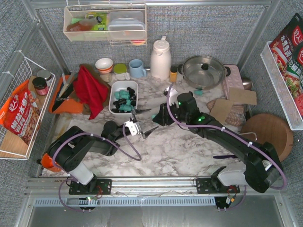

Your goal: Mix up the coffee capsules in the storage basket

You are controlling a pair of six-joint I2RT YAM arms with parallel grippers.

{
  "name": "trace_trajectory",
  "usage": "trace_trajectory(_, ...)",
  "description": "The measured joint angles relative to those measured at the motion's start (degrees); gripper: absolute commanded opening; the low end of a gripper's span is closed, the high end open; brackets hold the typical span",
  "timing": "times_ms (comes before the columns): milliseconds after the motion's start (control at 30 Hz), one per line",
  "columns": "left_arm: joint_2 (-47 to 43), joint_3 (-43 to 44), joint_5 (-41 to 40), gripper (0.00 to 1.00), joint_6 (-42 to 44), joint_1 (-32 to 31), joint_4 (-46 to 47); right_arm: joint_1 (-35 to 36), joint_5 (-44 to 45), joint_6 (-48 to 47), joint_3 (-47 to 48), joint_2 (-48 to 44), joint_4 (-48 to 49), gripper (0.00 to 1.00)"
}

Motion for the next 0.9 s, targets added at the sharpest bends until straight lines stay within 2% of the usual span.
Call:
trace_trajectory(67,0.3,0.3,0.0,0.94,0.3,-0.6,1.0,0.4,-0.5,0.7,-0.2,-0.1,0.8,0.31)
trace_trajectory(200,1.0,0.5,-0.5,0.77,1.0,-1.5,1.8,1.0,-0.8,1.2,-0.5,-0.6,1.6,0.31)
trace_trajectory(433,1.9,1.0,-2.1,0.60,2.0,-2.4,2.1,1.1,-1.2,1.9,-0.5,-1.1,2.9,0.32)
trace_trajectory(500,1.9,1.0,-2.9,0.51,2.8,-2.7,2.1,1.2,-1.2,1.9,-0.5,-1.1,3.0,0.33)
trace_trajectory(567,1.9,1.1,-3.3,0.42,3.0,-3.0,2.1,1.3,-1.1,2.1,-0.5,-1.1,3.0,0.35)
trace_trajectory(633,1.9,1.1,-4.4,0.37,3.3,-3.4,2.1,1.3,-1.0,2.1,-0.5,-0.9,3.3,0.41)
trace_trajectory(900,1.5,1.1,-9.3,0.26,3.0,-3.8,1.2,1.3,1.9,1.9,0.9,-0.9,0.3,0.55)
